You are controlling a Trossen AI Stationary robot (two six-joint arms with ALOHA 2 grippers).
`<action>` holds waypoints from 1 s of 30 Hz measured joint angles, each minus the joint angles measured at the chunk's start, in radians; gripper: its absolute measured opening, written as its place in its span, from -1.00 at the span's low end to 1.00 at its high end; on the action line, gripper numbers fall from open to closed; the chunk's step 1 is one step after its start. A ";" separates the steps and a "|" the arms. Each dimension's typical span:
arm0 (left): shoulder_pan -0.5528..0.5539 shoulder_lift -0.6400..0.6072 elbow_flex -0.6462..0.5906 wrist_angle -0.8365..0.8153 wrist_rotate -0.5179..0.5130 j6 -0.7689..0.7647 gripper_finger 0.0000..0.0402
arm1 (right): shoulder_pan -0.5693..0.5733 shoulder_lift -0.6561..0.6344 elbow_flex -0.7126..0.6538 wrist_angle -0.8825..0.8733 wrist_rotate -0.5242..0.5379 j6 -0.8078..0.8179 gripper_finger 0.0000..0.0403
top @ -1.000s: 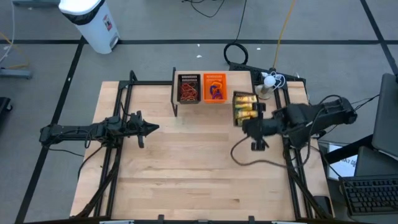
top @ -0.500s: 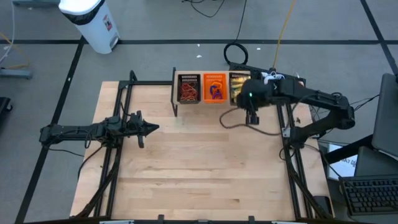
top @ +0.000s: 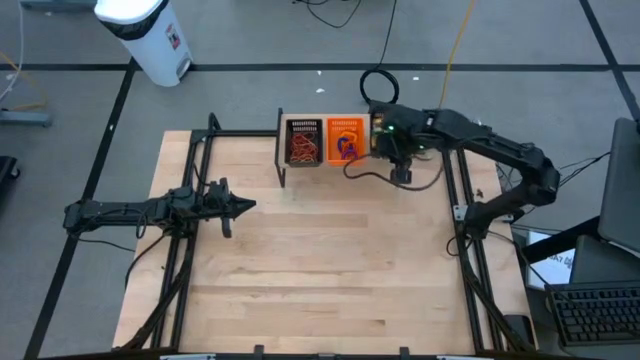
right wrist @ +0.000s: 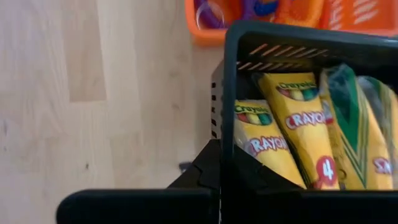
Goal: Pick & Place Office Desk Supplies
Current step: Put the black bin on the shelf
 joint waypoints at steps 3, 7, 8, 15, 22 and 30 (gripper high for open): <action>0.000 0.000 0.000 0.000 0.000 -0.017 -0.97 | -0.019 0.041 -0.001 0.002 -0.001 -0.002 -1.00; 0.000 0.000 0.000 0.000 0.000 -0.029 -0.97 | -0.036 0.076 -0.001 0.006 0.000 -0.008 -1.00; 0.000 0.000 0.000 0.000 0.000 -0.031 -0.97 | -0.036 0.084 -0.001 0.007 0.001 -0.009 -1.00; 0.000 0.000 0.000 0.000 0.000 -0.031 -0.97 | -0.030 0.100 -0.001 -0.008 -0.049 -0.004 -1.00; 0.000 0.000 0.000 0.000 0.001 -0.022 -0.97 | -0.025 0.100 -0.003 -0.028 -0.054 0.028 -1.00; 0.000 0.000 0.001 0.000 0.002 -0.023 -0.97 | -0.008 0.100 -0.047 -0.030 -0.054 0.027 -0.81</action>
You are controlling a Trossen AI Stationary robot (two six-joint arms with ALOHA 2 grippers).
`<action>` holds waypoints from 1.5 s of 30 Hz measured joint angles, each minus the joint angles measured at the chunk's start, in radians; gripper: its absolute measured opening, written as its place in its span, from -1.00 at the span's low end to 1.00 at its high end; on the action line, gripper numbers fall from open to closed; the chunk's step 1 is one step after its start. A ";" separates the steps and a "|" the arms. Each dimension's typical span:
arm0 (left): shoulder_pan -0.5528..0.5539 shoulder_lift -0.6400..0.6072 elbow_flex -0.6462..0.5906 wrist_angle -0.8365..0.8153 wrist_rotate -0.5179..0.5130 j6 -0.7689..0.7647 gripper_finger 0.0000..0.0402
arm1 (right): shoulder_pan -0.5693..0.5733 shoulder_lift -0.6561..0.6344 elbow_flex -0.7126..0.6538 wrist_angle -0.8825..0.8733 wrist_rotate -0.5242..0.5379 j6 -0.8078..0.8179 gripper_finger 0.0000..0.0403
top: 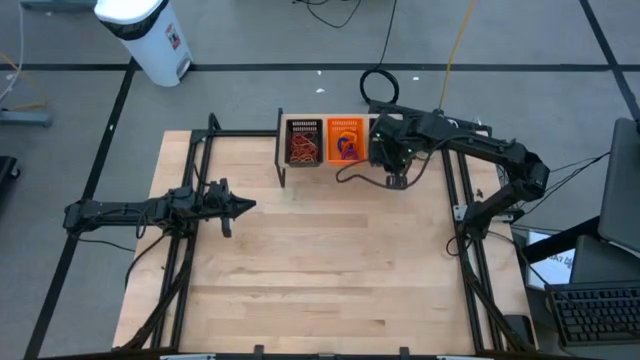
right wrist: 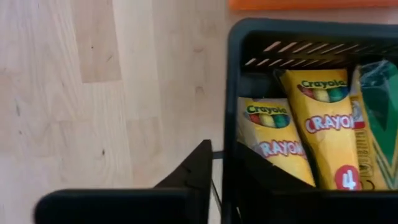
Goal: Pick & Place Office Desk Supplies
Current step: Put the black bin on the shelf, then return to Home Position
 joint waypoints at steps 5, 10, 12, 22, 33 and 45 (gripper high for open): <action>0.000 0.000 0.000 0.000 0.008 -0.013 -0.97 | 0.009 0.000 -0.003 0.006 0.000 -0.009 -0.54; 0.000 0.000 0.000 0.000 0.008 -0.016 -0.97 | 0.010 0.000 -0.003 0.000 0.000 -0.011 -0.24; 0.000 0.000 0.000 0.000 0.022 -0.023 -0.97 | 0.010 0.000 -0.003 -0.003 0.000 -0.010 -0.13; 0.000 0.000 0.000 0.001 0.043 -0.026 -0.97 | 0.037 -0.059 -0.004 -0.009 -0.022 0.034 0.20; 0.000 0.000 0.002 0.052 0.042 -0.011 -0.97 | 0.116 -0.230 -0.004 -0.001 -0.024 0.098 0.17; 0.000 0.000 0.273 -0.188 -0.105 0.252 -0.99 | 0.200 -0.665 -0.278 0.554 -0.236 0.325 -0.41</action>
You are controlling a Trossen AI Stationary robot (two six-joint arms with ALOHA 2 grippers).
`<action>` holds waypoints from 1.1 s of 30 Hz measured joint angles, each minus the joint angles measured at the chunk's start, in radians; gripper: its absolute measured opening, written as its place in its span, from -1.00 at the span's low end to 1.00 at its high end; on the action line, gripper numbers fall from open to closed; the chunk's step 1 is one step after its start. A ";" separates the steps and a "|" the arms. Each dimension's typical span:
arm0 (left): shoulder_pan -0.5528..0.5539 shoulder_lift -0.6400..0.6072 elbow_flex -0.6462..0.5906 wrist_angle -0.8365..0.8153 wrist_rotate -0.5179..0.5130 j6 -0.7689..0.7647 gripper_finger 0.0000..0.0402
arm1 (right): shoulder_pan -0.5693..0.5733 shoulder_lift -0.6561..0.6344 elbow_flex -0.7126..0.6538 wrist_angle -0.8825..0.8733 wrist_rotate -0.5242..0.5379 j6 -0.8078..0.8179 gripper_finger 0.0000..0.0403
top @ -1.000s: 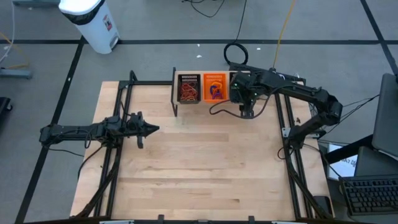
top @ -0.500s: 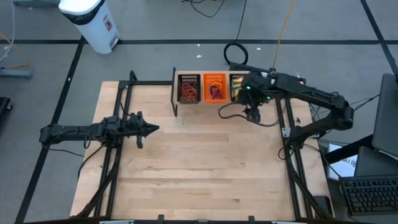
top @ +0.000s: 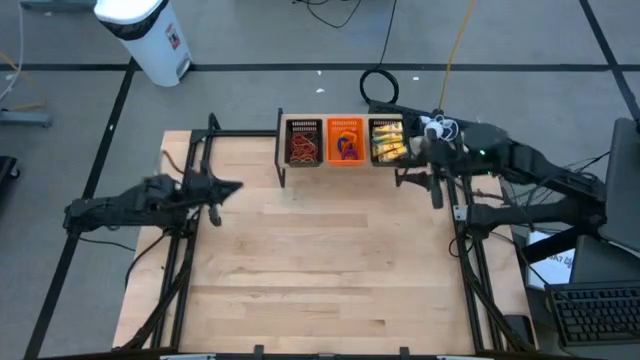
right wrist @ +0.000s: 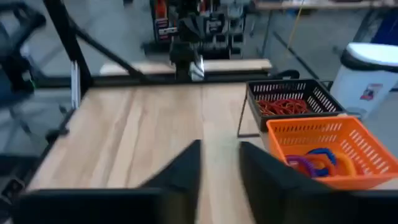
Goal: Pick & Place Office Desk Supplies
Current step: Return to Home Position
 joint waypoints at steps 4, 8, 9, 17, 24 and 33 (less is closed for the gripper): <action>0.000 -0.003 0.102 -0.020 -0.063 0.134 -0.99 | -0.001 -0.168 -0.243 0.217 -0.067 0.083 -0.91; 0.009 -0.005 0.117 0.053 -0.064 0.216 -0.99 | -0.001 -0.317 -0.494 0.486 -0.092 0.183 -0.91; 0.019 -0.004 0.117 0.041 -0.077 0.213 -0.99 | -0.001 -0.345 -0.547 0.531 -0.086 0.195 -0.91; 0.086 -0.167 0.111 -0.115 -0.053 0.034 -0.99 | 0.008 -0.577 -0.816 0.674 -0.016 0.283 -0.99; 0.058 -0.138 0.074 -0.096 -0.063 0.010 -1.00 | 0.115 -0.738 -0.941 0.663 0.123 0.298 -1.00; 0.001 -0.135 -0.033 -0.036 0.018 0.003 -1.00 | 0.210 -0.776 -1.026 0.666 0.264 0.236 -1.00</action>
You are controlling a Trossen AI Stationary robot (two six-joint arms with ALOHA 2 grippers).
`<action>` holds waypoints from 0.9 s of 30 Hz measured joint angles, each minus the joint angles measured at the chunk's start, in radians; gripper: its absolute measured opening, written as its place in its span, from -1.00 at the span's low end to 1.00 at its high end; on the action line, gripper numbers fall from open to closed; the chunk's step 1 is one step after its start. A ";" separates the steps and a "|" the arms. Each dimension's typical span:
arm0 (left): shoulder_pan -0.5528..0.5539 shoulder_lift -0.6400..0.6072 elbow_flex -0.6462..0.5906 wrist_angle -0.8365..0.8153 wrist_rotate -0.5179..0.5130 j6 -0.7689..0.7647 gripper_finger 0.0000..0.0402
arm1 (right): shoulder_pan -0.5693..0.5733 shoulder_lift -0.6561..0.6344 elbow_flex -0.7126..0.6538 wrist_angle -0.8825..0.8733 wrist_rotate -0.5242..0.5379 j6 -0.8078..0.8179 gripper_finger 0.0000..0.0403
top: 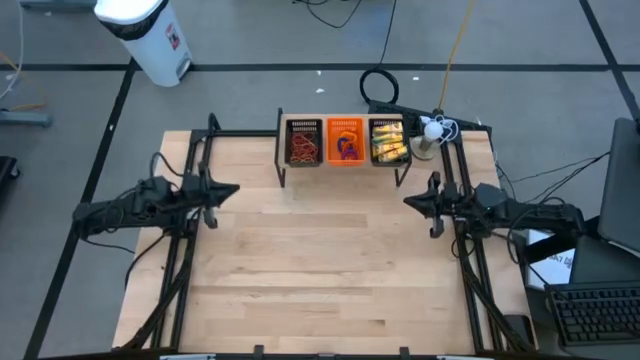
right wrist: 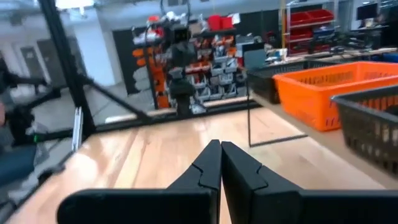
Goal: Pick & Place Office Desk Supplies
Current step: Return to Home Position
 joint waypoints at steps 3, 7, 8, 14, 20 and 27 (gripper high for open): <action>-0.022 -0.005 -0.020 0.022 0.033 0.001 -1.00 | 0.010 -0.002 -0.022 0.005 -0.031 -0.030 -1.00; -0.040 -0.008 -0.059 0.015 0.026 -0.013 -1.00 | 0.010 -0.002 -0.074 0.073 -0.073 0.002 -1.00; -0.043 -0.012 -0.071 0.011 0.026 -0.013 -1.00 | 0.010 -0.002 -0.090 0.088 -0.074 0.010 -1.00; -0.047 -0.029 -0.146 0.015 0.026 -0.031 -1.00 | 0.009 -0.002 -0.157 0.186 -0.078 0.058 -1.00; -0.047 -0.043 -0.186 0.047 0.027 -0.037 -1.00 | 0.009 -0.002 -0.157 0.197 -0.073 0.090 -1.00; -0.047 -0.043 -0.203 0.103 0.052 -0.024 -1.00 | -0.004 -0.002 -0.158 0.129 -0.024 0.118 -1.00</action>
